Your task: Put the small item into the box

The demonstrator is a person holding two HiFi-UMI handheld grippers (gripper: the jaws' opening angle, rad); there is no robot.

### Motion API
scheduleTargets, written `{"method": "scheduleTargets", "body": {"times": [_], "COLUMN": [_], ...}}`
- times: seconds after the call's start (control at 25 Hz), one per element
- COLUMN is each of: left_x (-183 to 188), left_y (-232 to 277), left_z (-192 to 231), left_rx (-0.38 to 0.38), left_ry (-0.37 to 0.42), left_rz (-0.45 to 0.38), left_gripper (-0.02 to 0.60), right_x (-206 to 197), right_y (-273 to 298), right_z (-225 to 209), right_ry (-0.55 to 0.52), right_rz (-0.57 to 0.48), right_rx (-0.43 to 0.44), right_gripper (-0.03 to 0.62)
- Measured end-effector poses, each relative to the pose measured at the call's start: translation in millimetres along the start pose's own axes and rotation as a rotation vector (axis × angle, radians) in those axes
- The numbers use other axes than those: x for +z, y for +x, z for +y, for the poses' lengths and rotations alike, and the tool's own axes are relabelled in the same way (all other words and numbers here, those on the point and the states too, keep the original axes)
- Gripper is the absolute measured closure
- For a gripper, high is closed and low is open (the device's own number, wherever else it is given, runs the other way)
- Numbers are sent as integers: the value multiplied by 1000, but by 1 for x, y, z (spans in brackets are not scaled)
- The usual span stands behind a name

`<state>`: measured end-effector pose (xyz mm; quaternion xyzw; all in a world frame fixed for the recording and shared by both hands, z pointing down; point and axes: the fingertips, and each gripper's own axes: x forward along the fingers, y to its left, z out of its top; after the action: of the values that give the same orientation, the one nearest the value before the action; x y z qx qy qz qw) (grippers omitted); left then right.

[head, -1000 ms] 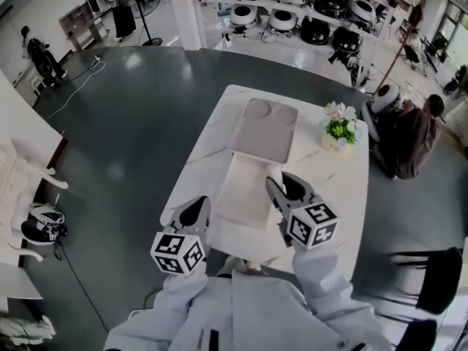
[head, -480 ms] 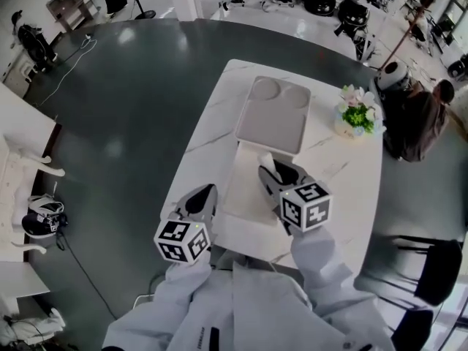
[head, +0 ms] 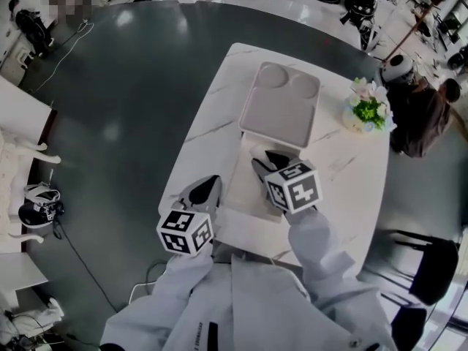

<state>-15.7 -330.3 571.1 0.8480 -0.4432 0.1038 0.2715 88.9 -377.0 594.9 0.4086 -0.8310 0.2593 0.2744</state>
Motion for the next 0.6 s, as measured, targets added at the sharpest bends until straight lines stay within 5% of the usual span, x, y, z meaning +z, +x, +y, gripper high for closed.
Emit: {"method": "scheduleTargets", "body": {"times": [0.6], "left_x": [-4], "left_y": [2], "left_z": [9], "left_rx": [17], "left_ry": [-24], "left_rz": [3], "left_gripper": [583], "right_x": [-22], "right_y": [43], "right_z": [1], "right_ry": [-203], "right_rz": [276], "right_rx": [3], "right_gripper": [473]}}
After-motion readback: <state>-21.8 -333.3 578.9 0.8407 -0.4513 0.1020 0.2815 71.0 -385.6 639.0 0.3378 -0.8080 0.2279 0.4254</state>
